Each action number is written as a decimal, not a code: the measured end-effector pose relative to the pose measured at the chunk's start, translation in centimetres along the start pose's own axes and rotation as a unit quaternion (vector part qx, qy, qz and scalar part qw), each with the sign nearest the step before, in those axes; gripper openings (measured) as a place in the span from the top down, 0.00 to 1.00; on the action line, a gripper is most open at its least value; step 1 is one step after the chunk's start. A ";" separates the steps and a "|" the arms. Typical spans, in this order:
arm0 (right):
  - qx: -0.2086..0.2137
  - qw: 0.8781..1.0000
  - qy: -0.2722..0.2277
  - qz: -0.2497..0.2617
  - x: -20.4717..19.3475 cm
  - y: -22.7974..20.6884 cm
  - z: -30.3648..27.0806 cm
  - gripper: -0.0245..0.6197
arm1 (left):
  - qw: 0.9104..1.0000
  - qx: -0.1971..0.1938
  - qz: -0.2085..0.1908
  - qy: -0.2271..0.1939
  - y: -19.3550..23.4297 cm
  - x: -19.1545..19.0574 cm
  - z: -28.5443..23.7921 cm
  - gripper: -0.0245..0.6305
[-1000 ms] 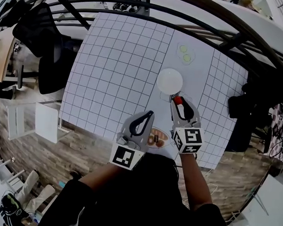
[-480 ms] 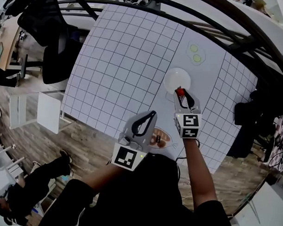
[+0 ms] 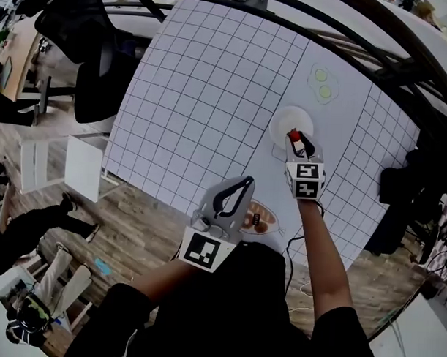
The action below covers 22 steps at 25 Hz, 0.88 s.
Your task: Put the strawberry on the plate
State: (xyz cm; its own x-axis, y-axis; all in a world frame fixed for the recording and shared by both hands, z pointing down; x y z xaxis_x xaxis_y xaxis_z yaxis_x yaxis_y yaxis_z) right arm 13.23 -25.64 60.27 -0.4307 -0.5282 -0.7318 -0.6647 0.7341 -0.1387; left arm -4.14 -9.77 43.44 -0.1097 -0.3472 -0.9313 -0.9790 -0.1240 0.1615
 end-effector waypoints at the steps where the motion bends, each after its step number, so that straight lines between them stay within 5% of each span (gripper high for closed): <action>1: 0.001 1.000 0.002 -0.006 -0.2 -0.5 -0.6 0.76 | 1.000 0.003 0.001 0.001 0.1 0.1 -0.2 0.95; 22: -0.021 0.996 0.086 -0.022 -3.1 -2.9 -6.1 0.76 | 0.999 0.035 0.026 0.026 1.6 0.2 0.8 0.95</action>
State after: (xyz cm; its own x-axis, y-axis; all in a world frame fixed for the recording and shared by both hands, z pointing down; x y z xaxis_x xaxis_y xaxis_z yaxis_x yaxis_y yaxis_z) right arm 12.77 -28.71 67.02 -0.4963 -0.6273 -0.6001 -0.7088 0.6920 -0.1371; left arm -5.85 -9.30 43.30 -0.1526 -0.3995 -0.9039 -0.9822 -0.0402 0.1836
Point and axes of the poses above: the fingertips, and each gripper's own axes: z backward along the fingers, y to its left, x out of its top, the point moved 10 cm from there along z, backward along the fingers, and after that the axes turned 12 degrees about x, right-handed, at the moved point
